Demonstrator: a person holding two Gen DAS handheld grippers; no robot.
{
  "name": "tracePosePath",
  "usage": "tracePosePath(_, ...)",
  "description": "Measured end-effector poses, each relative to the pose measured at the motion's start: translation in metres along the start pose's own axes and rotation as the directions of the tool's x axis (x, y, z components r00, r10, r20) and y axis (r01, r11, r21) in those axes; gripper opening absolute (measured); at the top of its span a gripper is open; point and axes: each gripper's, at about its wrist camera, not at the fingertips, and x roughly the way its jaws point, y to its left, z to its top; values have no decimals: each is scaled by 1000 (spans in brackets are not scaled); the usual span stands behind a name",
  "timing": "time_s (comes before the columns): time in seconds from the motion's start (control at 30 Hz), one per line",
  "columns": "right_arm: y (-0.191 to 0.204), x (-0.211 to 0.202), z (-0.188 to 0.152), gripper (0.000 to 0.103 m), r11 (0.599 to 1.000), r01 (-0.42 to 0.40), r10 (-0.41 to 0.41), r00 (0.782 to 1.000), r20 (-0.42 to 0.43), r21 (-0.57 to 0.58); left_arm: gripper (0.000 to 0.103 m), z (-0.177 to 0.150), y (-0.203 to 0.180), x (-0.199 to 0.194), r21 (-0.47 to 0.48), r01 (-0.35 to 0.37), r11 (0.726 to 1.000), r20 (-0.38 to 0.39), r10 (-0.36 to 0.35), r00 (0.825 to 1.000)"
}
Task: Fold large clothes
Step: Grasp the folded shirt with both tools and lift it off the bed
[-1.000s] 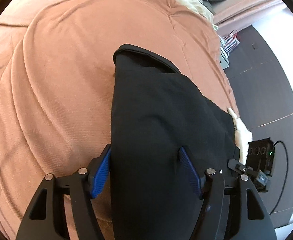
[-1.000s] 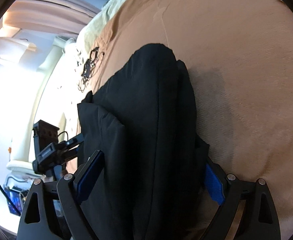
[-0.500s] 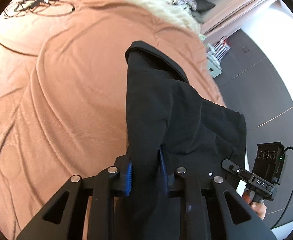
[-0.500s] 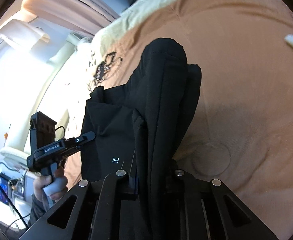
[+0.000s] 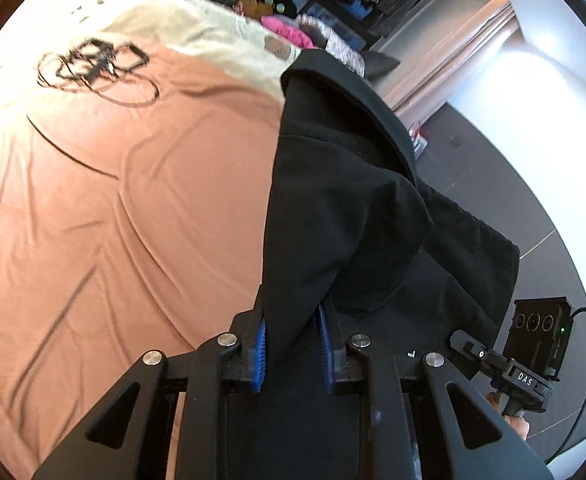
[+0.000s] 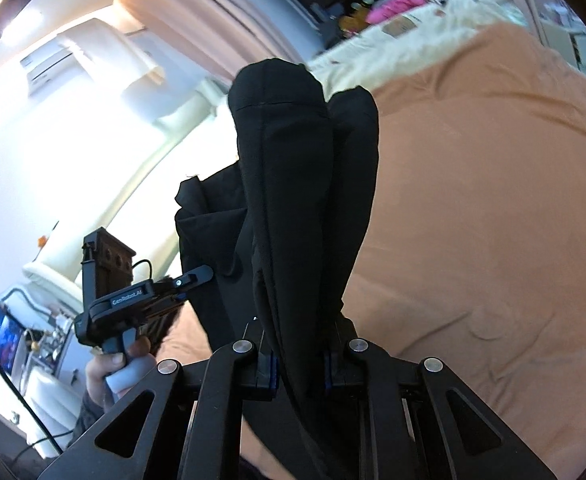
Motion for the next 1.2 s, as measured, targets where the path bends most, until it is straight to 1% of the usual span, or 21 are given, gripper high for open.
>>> tracePosePath(0.1, 23, 1, 2, 16, 999, -16, 16, 1000, 3, -41, 22, 2, 3, -32, 2, -2, 1000, 45, 2, 999)
tracePosePath(0.3, 48, 4, 4, 16, 994, -49, 50, 999, 5, -102, 22, 4, 11, -83, -2, -14, 1000, 113, 14, 993)
tracePosePath(0.47, 57, 13, 3, 16, 986, -84, 84, 996, -6, -147, 22, -6, 26, -128, -18, -25, 1000, 163, 28, 986)
tracePosePath(0.53, 54, 6, -1, 16, 983, -98, 97, 995, -13, -155, 22, -10, 35, -149, -30, -30, 999, 185, 35, 982)
tracePosePath(0.6, 60, 11, 0, 16, 979, -111, 108, 994, -27, -170, 22, -13, 41, -161, -39, -34, 999, 202, 41, 979)
tracePosePath(0.63, 58, 12, 1, 16, 977, -116, 112, 993, -32, -177, 22, -15, 47, -169, -47, -36, 998, 214, 45, 976)
tracePosePath(0.73, 69, 21, 0, 16, 973, -127, 121, 992, -46, -193, 22, -21, 62, -196, -68, -42, 997, 243, 57, 968)
tracePosePath(0.9, 95, 43, 2, 16, 959, -160, 146, 986, -77, -233, 22, -29, 85, -235, -91, -61, 994, 287, 85, 954)
tracePosePath(1.07, 121, 65, -4, 16, 945, -202, 180, 978, -108, -259, 22, -38, 109, -280, -119, -85, 989, 330, 120, 936)
tracePosePath(1.2, 144, 89, -7, 16, 929, -241, 210, 968, -139, -279, 22, -43, 132, -315, -141, -111, 984, 363, 156, 919)
